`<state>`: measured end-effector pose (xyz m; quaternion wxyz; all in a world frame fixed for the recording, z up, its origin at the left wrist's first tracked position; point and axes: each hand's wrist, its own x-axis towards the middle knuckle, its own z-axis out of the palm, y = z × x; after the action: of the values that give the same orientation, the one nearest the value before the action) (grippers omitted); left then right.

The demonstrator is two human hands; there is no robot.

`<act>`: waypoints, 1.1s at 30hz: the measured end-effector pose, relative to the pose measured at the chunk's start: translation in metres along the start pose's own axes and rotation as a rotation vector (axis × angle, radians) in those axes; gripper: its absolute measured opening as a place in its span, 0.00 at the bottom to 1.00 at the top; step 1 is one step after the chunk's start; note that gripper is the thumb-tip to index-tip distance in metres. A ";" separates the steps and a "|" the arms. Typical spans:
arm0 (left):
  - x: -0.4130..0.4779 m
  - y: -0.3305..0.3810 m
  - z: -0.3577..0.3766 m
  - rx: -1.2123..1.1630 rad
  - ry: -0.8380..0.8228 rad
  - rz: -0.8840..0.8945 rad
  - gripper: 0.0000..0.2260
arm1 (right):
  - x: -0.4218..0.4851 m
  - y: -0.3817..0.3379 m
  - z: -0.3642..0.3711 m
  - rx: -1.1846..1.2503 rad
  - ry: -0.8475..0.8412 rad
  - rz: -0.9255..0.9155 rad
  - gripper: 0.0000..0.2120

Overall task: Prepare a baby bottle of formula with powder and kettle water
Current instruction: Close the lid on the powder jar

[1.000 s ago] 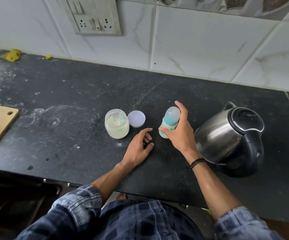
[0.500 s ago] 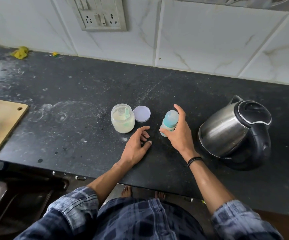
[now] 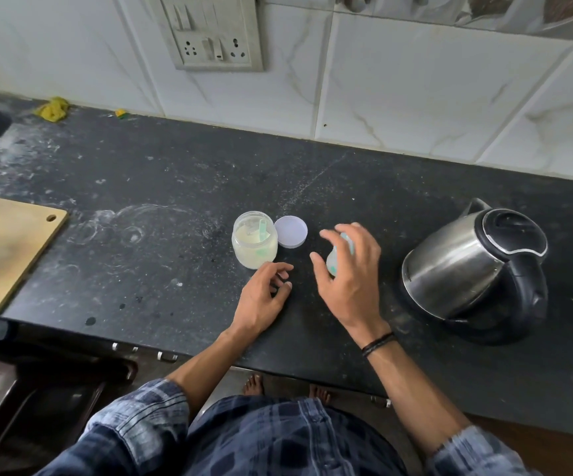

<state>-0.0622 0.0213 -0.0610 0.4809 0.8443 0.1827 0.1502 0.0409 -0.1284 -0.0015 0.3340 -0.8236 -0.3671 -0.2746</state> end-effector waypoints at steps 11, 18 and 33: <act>-0.007 -0.019 -0.040 0.093 0.103 -0.051 0.08 | 0.060 -0.016 0.069 -0.041 -0.890 0.315 0.34; -0.002 -0.032 -0.061 0.028 0.223 -0.108 0.18 | 0.077 0.003 0.102 0.007 -0.972 0.369 0.44; 0.023 -0.028 -0.061 -0.065 0.182 -0.073 0.36 | 0.086 0.012 0.111 -0.092 -1.071 0.305 0.43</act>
<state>-0.0720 0.0909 -0.0535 0.4947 0.8039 0.2512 0.2143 0.1226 -0.0146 -0.0154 0.1004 -0.9055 -0.3499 0.2180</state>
